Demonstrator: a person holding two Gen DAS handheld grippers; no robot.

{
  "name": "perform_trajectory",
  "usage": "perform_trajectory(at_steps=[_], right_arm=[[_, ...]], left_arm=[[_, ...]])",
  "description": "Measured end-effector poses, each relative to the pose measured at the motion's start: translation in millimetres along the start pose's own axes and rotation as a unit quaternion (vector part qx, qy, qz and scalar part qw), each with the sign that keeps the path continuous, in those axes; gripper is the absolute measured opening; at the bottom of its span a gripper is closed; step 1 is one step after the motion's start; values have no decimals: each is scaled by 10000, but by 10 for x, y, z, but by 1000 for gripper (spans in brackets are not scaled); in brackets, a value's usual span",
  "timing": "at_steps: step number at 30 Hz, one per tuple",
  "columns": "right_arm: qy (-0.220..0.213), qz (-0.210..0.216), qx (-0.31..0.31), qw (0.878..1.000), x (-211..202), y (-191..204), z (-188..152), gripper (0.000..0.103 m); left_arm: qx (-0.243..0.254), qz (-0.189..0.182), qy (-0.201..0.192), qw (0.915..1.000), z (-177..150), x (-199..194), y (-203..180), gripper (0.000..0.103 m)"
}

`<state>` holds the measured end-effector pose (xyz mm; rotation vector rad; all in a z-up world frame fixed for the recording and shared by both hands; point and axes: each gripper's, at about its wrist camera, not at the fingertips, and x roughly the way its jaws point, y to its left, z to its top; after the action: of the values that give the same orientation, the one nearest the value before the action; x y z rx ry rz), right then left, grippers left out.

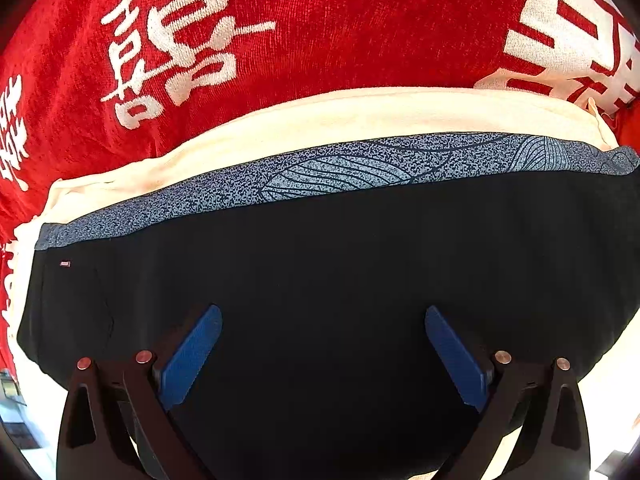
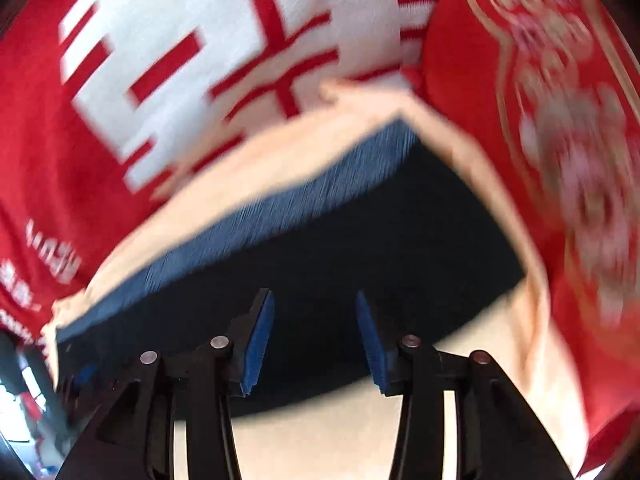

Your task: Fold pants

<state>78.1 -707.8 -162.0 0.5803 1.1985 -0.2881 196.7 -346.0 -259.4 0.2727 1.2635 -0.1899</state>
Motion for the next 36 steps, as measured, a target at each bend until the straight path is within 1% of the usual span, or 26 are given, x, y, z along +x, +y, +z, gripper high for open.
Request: perform_trajectory(at_steps=[2,5,8,12,14,17,21,30,36], right_arm=[[159,132,78,9998,-28,29,-277,47],[416,297,221,9984,-14,71,-594,47],[612,423,385,9965,36,28,-743,47],[717,549,624,9940,44,-66,-878,47],[731,606,683,9931,167,-86,-813,47],[743,684,745,9921,186,-119,-774,47],[738,719,758,9918,192,-125,-735,47],[718,863,844,9901,117,-243,-774,47],[679,991,953,9882,109,-324,-765,47]], left_arm=[[14,17,-3,10000,17,16,2,102],[30,56,-3,10000,29,23,-19,102],[42,87,29,9999,51,12,-32,102],[90,140,30,9999,77,2,-70,102],[105,156,24,9998,87,-4,-81,102],[114,175,22,9998,83,-16,-104,102],[152,239,24,9996,79,-32,-149,102],[285,388,83,9988,131,-75,-242,102],[330,369,154,9987,161,-128,-246,102]])
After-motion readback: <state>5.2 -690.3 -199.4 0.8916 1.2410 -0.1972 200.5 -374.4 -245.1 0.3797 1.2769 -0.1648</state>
